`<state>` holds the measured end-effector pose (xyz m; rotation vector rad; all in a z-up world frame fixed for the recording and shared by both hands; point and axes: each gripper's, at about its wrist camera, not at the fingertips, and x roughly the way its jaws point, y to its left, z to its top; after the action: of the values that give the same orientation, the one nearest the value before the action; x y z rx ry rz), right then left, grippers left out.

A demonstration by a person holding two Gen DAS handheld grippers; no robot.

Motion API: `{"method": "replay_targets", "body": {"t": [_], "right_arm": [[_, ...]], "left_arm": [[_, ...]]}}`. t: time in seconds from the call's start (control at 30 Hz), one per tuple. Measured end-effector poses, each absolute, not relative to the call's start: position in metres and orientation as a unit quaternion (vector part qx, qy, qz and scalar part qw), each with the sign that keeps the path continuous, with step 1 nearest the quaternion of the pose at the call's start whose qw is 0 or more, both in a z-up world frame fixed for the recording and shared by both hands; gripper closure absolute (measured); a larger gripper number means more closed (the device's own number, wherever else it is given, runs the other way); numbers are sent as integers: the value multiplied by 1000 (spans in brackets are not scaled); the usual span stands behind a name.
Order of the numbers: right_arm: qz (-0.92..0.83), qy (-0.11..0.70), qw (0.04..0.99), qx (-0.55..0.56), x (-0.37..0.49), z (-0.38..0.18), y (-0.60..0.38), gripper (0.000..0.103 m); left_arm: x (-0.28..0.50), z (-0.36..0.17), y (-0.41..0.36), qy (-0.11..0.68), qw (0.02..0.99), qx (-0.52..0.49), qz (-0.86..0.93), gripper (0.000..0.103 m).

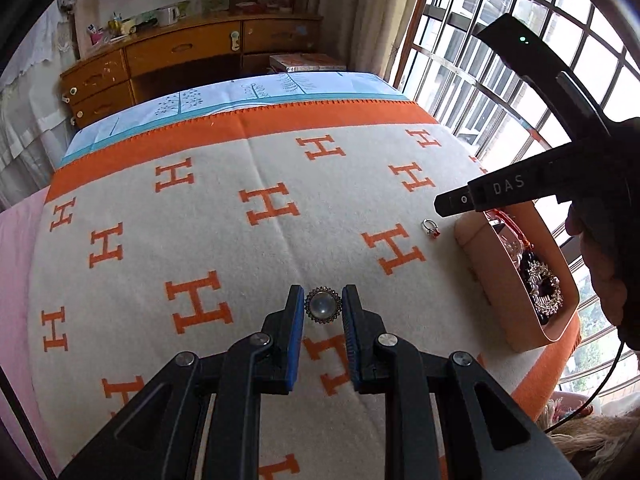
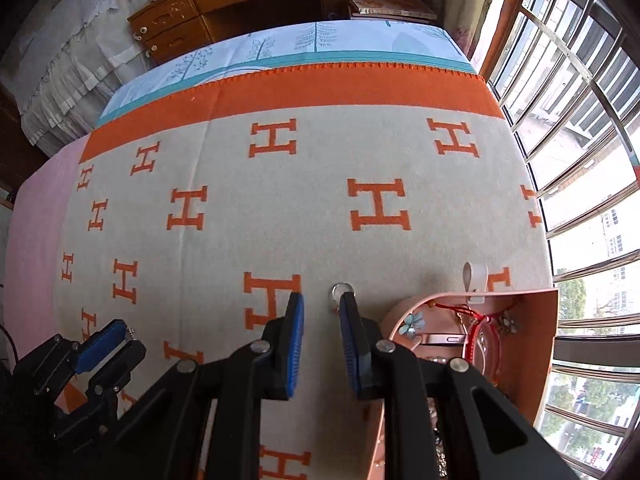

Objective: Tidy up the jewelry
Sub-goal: 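Grasp the red-stone ring with the right tool while the left tool holds the brooch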

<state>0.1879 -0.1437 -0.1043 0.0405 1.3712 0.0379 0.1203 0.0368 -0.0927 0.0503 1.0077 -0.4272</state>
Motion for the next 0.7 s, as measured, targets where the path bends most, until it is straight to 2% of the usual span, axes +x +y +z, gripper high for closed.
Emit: {"method": "replay_targets", "body": {"t": [0.1,0.4,0.47,0.7], "right_arm": [[4,667,745,-23,203,-115,-135,84],[-10,731,680,-56,229,-148,-136,84],[-6,745,664,-67,232,-156,-136,80],[16,758,648,-73,238,-164,-135,79]], "left_arm": [[122,-93,41,479,853,13,-207,86],[129,-94,46,477,854,-2,-207,86],[131,-93,48,476,855,-5,-205,86],[140,-96,54,483,853,-17,-195,86]]}}
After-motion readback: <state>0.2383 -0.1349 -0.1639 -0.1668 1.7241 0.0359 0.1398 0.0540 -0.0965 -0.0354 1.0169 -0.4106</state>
